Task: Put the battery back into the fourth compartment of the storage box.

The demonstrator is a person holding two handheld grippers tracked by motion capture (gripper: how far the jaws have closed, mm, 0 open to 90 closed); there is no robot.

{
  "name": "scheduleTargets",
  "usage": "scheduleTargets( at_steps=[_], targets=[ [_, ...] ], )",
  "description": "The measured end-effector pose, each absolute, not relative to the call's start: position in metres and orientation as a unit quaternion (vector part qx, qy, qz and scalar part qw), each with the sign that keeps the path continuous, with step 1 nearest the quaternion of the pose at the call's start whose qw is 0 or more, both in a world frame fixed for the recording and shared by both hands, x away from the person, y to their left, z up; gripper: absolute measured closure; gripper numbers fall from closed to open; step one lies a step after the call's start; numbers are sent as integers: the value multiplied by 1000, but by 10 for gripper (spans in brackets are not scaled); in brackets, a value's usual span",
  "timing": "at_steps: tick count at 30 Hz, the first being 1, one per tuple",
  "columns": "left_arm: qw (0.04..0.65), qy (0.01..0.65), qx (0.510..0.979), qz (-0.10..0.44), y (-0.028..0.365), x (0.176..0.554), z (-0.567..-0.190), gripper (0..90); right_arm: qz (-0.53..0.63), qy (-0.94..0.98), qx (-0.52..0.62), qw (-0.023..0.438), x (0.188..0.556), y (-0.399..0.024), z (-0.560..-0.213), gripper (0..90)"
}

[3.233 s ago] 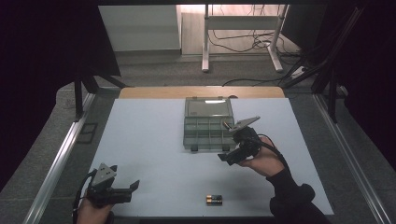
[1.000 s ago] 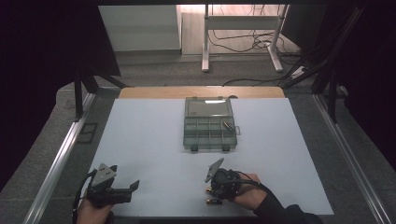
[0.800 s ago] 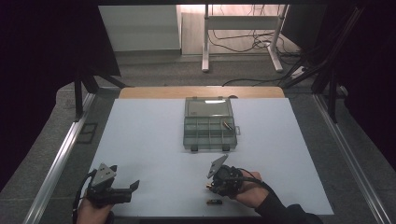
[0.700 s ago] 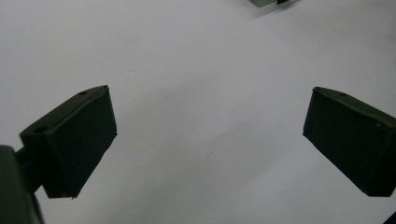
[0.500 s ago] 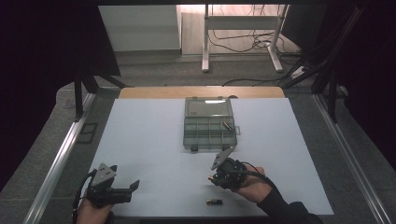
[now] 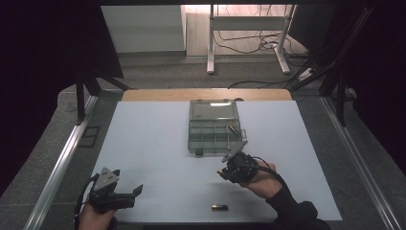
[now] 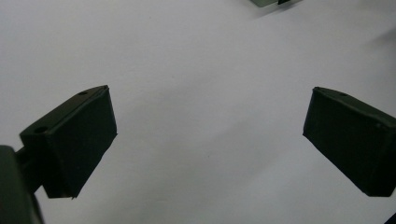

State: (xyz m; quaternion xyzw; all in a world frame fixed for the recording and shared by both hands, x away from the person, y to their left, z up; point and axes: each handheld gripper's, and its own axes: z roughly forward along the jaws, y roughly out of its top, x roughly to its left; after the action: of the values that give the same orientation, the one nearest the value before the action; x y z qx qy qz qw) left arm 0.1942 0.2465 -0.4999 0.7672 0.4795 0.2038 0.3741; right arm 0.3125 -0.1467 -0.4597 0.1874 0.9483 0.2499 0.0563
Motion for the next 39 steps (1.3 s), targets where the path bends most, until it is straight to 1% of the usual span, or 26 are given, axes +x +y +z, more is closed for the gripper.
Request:
scheduleTargets(
  at_steps=[11,39],
  targets=[
    [374,480,767,203,247,194,-500,34,276,933,220,65,337,-153,-442,764],
    [376,479,767,203,247,194,-500,34,278,914,275,111,396,-159,-420,764]
  ],
)
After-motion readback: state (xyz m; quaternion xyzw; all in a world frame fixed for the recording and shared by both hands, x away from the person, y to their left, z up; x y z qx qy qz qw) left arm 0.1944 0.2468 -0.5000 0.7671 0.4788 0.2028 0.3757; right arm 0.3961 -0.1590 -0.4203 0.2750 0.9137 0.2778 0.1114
